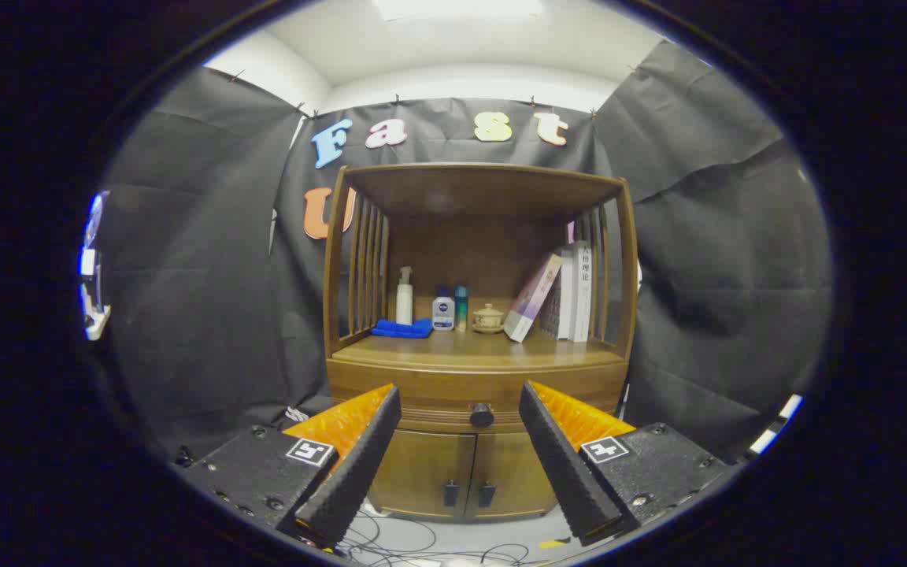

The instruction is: Pull open the drawer, take out the items inside it, and place them on the countertop above the cabinet.

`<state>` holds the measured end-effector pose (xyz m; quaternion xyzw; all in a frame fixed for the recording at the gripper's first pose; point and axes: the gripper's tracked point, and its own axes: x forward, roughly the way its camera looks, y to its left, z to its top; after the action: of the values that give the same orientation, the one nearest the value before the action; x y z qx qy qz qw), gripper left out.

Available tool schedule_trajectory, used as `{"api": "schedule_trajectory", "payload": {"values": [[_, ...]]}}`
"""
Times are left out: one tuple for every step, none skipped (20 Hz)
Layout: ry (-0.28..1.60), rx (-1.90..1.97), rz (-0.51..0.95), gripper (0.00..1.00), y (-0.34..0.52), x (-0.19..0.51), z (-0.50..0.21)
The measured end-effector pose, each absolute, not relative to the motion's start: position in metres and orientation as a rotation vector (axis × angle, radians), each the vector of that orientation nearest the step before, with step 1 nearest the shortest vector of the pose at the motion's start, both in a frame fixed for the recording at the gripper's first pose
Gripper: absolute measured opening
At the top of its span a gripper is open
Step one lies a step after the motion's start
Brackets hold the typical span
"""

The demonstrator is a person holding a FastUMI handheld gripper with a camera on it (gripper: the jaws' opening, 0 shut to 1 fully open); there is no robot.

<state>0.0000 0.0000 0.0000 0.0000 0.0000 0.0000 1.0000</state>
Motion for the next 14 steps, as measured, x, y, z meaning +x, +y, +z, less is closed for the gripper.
{"api": "schedule_trajectory", "payload": {"values": [[-0.003,0.002,-0.009,0.99,-0.001,-0.001,0.001],[0.003,0.003,-0.021,0.99,-0.004,-0.001,-0.002],[0.007,0.002,-0.032,0.99,-0.007,-0.001,-0.003],[0.009,0.004,-0.041,0.99,-0.010,-0.001,-0.003],[0.010,0.011,-0.050,0.99,-0.013,0.001,-0.004],[0.020,0.019,-0.058,0.99,-0.017,0.001,-0.006],[0.021,0.029,-0.065,0.99,-0.020,0.001,-0.006],[0.026,0.035,-0.073,0.99,-0.023,0.002,-0.008],[0.031,0.037,-0.084,0.99,-0.026,0.003,-0.010],[0.035,0.038,-0.088,0.99,-0.028,0.004,-0.011],[0.037,0.038,-0.089,0.99,-0.029,0.005,-0.011],[0.039,0.038,-0.091,0.99,-0.031,0.005,-0.011],[0.038,0.039,-0.092,0.99,-0.033,0.006,-0.011],[0.040,0.039,-0.094,0.99,-0.034,0.007,-0.011]]}}
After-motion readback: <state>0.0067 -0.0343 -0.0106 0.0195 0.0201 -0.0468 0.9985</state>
